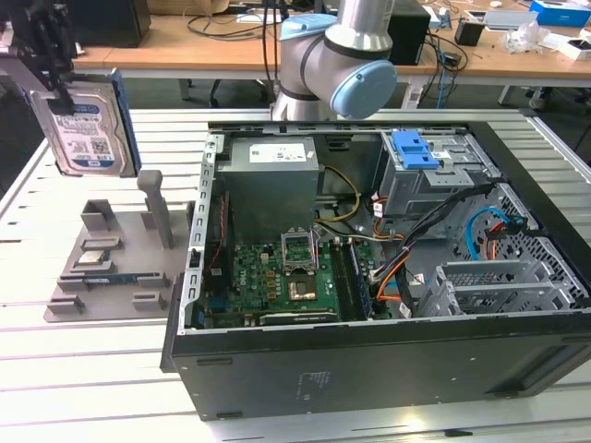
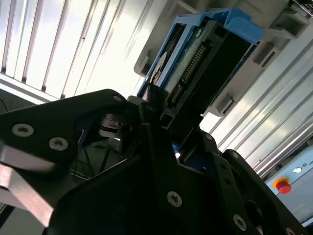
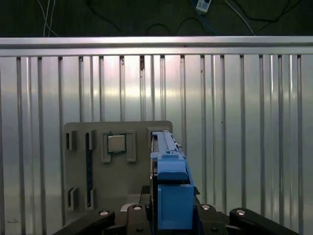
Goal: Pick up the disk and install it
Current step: 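Pick up the disk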
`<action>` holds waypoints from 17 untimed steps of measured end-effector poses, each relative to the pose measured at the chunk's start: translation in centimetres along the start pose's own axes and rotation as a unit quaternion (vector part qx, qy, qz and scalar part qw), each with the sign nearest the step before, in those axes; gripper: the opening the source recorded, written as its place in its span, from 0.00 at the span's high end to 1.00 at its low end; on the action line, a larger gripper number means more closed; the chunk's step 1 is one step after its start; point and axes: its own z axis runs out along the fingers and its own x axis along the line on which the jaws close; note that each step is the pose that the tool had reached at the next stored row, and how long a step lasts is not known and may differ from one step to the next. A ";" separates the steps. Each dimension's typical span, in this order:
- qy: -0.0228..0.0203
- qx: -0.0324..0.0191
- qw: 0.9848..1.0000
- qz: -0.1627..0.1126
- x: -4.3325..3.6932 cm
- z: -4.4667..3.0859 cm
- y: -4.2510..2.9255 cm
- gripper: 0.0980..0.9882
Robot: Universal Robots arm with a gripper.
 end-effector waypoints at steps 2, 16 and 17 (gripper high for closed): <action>0.000 0.000 1.000 0.000 -0.01 -0.66 0.01 0.70; 0.000 0.000 1.000 0.000 -0.11 -6.33 0.05 0.70; 0.000 0.000 1.000 0.000 -0.14 -7.21 0.07 0.70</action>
